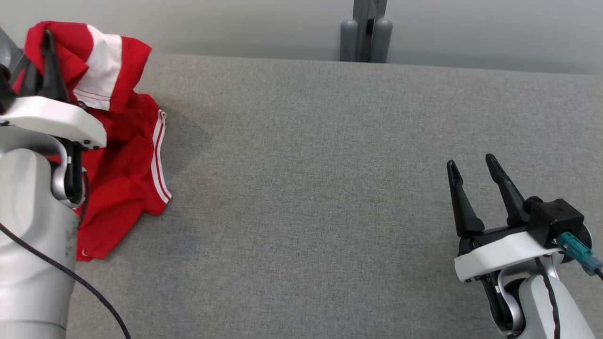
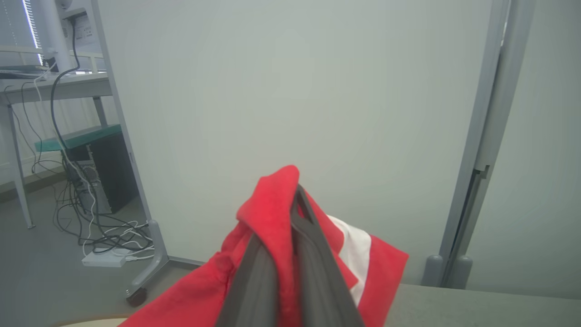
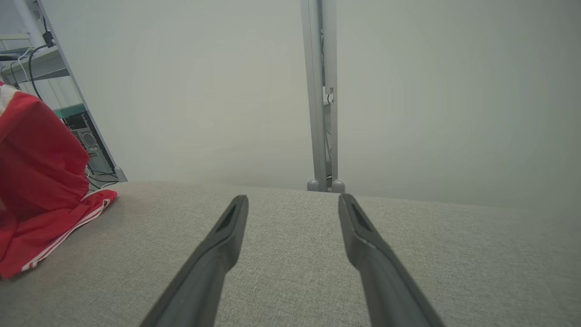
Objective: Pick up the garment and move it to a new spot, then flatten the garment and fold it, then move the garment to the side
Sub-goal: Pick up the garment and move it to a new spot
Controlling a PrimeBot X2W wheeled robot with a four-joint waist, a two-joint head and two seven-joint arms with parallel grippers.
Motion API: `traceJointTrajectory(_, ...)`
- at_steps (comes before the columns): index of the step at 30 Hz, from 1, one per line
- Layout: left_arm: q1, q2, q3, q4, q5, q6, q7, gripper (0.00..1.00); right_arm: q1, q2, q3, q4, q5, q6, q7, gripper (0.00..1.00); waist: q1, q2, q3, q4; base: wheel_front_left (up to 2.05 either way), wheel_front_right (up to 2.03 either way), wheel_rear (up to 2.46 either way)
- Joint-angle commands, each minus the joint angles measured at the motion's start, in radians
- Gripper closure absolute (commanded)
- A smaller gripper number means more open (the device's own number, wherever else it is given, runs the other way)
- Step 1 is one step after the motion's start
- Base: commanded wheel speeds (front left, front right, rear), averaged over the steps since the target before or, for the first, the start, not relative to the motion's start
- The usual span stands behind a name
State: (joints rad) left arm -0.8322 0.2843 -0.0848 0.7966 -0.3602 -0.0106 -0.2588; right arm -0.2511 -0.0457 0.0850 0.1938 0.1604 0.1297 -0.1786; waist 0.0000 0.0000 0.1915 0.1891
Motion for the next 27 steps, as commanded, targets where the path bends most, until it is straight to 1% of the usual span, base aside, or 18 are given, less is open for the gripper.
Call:
traceJointTrajectory(1, 0.049, -0.009, -0.004, -0.062, 0.014, 0.011, -0.004, 1.00, 0.017, -0.007, -0.003, -0.002, 0.008, 0.002, -0.009, 0.00, 0.0000, 0.0000, -0.031, -0.005, 0.00, 0.00, 0.00)
traceJointTrajectory(6, 0.197, -0.056, -0.060, -0.277, 0.046, 0.029, 0.012, 1.00, 0.048, -0.008, -0.014, -0.005, 0.025, 0.002, -0.009, 0.00, 0.0000, 0.0000, -0.066, -0.029, 0.00, 0.00, 0.00)
traceJointTrajectory(11, 0.362, -0.105, -0.149, -0.490, 0.062, 0.032, 0.095, 1.00, 0.059, -0.008, -0.018, -0.013, 0.032, 0.002, -0.004, 0.00, 0.0000, 0.0000, -0.069, -0.075, 0.00, 0.00, 0.00)
traceJointTrajectory(13, 0.421, -0.130, -0.194, -0.560, 0.058, 0.020, 0.133, 1.00, 0.064, -0.008, -0.021, -0.015, 0.036, 0.002, -0.004, 0.00, 0.0000, 0.0000, -0.067, -0.099, 0.00, 0.00, 0.00)
traceJointTrajectory(17, 0.504, -0.166, -0.274, -0.663, 0.053, 0.010, 0.192, 1.00, 0.068, -0.008, -0.021, -0.010, 0.046, 0.002, -0.010, 0.00, 0.0000, 0.0000, -0.065, -0.153, 0.00, 0.00, 0.00)
traceJointTrajectory(21, 0.526, -0.190, -0.347, -0.732, 0.052, -0.003, 0.238, 1.00, 0.065, -0.008, -0.020, 0.002, 0.059, 0.002, -0.020, 0.00, 0.0000, 0.0000, -0.058, -0.214, 0.00, 0.00, 0.00)
traceJointTrajectory(22, 0.513, -0.198, -0.381, -0.761, 0.058, -0.010, 0.254, 1.00, 0.059, -0.008, -0.012, 0.002, 0.065, 0.002, -0.023, 0.00, 0.0000, 0.0000, -0.048, -0.248, 0.00, 0.00, 0.00)
traceJointTrajectory(24, 0.486, -0.208, -0.417, -0.776, 0.063, -0.023, 0.264, 1.00, 0.048, -0.008, -0.016, 0.005, 0.064, 0.002, -0.029, 0.00, 0.0000, 0.0000, -0.039, -0.278, 0.00, 0.00, 0.00)
traceJointTrajectory(26, 0.459, -0.215, -0.441, -0.784, 0.058, -0.029, 0.273, 1.00, 0.036, -0.008, -0.012, 0.009, 0.068, 0.002, -0.031, 0.00, 0.0000, 0.0000, -0.029, -0.313, 0.00, 0.00, 0.00)
traceJointTrajectory(27, 0.459, -0.215, -0.441, -0.784, 0.058, -0.029, 0.273, 1.00, 0.036, -0.008, -0.012, 0.009, 0.068, 0.002, -0.031, 0.00, 0.0000, 0.0000, -0.029, -0.313, 0.00, 0.00, 0.00)
